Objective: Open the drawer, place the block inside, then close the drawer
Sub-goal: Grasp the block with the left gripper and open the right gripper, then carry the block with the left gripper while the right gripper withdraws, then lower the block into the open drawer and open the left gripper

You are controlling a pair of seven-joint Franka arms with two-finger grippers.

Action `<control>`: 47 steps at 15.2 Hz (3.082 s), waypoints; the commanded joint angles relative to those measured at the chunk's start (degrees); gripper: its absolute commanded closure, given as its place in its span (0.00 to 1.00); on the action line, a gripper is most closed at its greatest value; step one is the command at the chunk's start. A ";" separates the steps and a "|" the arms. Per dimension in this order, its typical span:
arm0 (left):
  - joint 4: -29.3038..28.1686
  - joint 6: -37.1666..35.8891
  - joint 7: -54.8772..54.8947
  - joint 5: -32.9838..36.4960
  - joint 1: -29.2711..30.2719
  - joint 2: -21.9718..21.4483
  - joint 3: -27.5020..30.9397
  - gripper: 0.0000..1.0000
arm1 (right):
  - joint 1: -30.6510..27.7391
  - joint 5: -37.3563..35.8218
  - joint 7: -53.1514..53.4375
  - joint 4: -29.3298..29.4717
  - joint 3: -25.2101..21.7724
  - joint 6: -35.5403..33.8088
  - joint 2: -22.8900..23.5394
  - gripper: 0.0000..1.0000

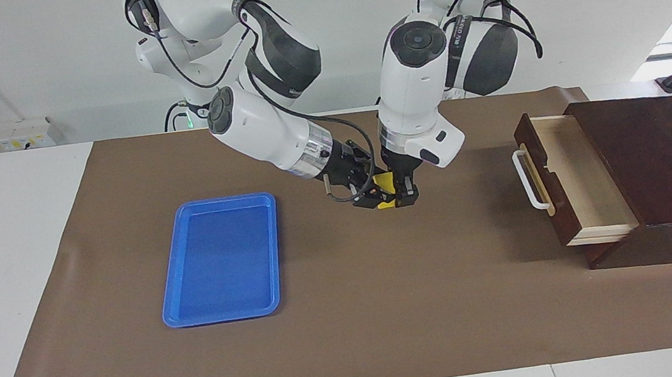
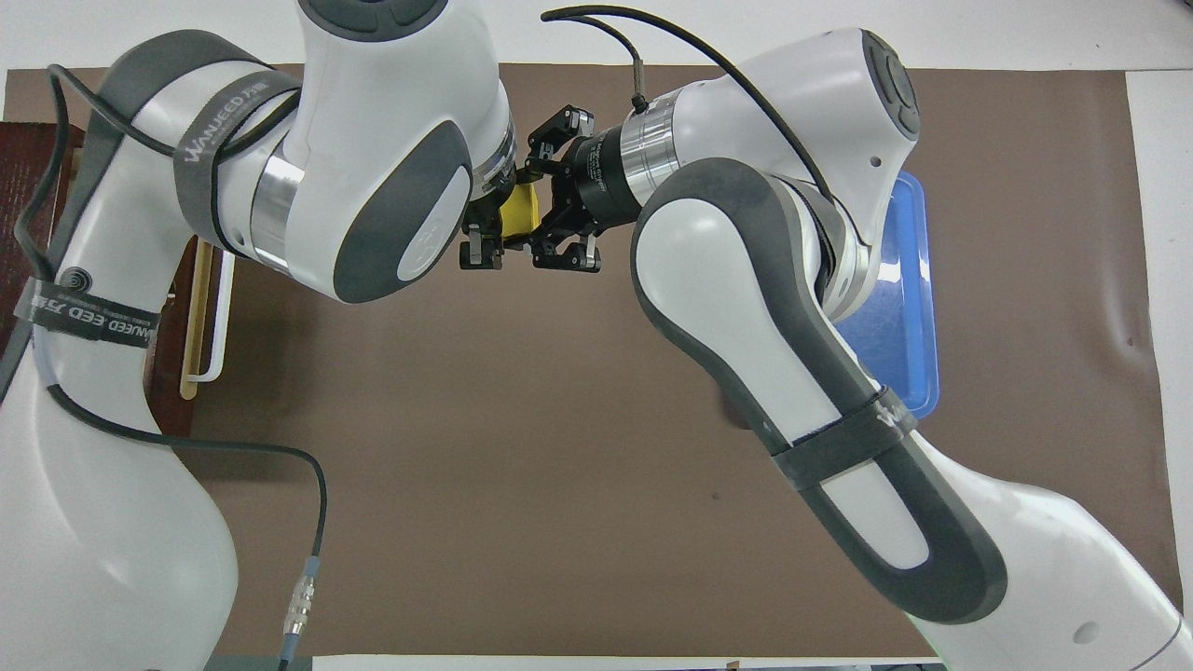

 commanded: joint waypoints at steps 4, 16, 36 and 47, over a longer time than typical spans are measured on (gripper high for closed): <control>0.83 -0.18 3.46 -0.81 -0.11 0.25 0.45 1.00 | -0.41 1.40 1.43 -0.40 -0.06 0.40 -0.75 0.00; -5.93 -0.10 23.14 1.47 15.96 -4.40 0.54 1.00 | -16.22 -13.33 -10.32 -0.32 -0.85 -9.16 -1.72 0.00; -31.30 13.51 49.96 2.44 35.22 -18.80 0.81 1.00 | -28.80 -50.11 -107.63 -0.32 -0.32 -37.29 -20.44 0.00; -49.34 27.66 45.93 2.35 38.74 -26.64 0.81 1.00 | -28.63 -51.86 -105.01 -8.82 -0.24 -44.88 -26.24 0.00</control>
